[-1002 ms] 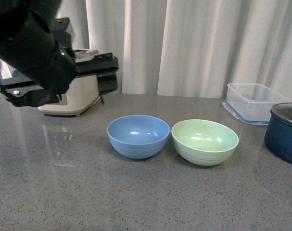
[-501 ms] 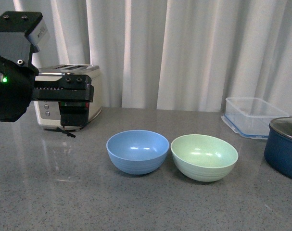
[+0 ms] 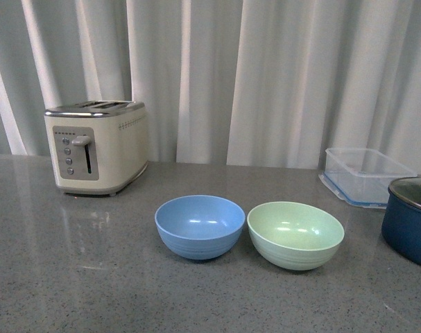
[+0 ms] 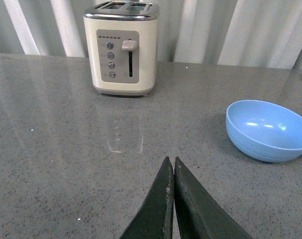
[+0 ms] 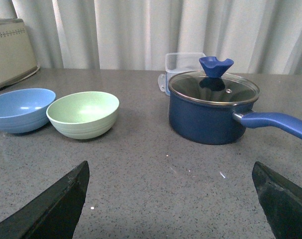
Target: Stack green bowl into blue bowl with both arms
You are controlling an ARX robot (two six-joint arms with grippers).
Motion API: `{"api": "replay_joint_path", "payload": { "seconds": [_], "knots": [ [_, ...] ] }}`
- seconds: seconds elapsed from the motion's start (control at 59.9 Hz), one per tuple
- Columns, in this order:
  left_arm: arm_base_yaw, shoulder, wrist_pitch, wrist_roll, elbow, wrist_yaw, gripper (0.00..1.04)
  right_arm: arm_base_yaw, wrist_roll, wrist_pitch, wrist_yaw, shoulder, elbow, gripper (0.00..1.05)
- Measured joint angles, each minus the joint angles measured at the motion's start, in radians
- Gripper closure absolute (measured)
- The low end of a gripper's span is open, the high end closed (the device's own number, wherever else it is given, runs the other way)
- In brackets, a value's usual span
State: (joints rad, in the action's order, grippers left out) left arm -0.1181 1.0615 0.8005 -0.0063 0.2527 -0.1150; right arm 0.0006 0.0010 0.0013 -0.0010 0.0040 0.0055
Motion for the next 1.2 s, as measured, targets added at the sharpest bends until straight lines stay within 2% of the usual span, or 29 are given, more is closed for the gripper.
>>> {"api": "replay_joint_path", "payload": {
  "seconds": [0.2,0.25,0.367,0.601,0.735,1.202],
  "knots": [
    [0.035,-0.127,-0.031,0.0,-0.095,0.038,1.01,0.0,0.0,0.0,0.0,0.0,0.0,0.1],
    [0.071,-0.164,-0.05,0.001,-0.115,0.096,1.01,0.0,0.0,0.0,0.0,0.0,0.0,0.1],
    [0.114,-0.238,-0.089,0.001,-0.15,0.108,1.01,0.0,0.0,0.0,0.0,0.0,0.0,0.1],
    [0.116,-0.381,-0.185,0.002,-0.197,0.113,1.01,0.0,0.0,0.0,0.0,0.0,0.0,0.1],
    [0.116,-0.414,-0.169,0.002,-0.231,0.111,1.01,0.0,0.0,0.0,0.0,0.0,0.0,0.1],
    [0.116,-0.682,-0.418,0.002,-0.232,0.113,1.01,0.0,0.0,0.0,0.0,0.0,0.0,0.1]
  ]
}}
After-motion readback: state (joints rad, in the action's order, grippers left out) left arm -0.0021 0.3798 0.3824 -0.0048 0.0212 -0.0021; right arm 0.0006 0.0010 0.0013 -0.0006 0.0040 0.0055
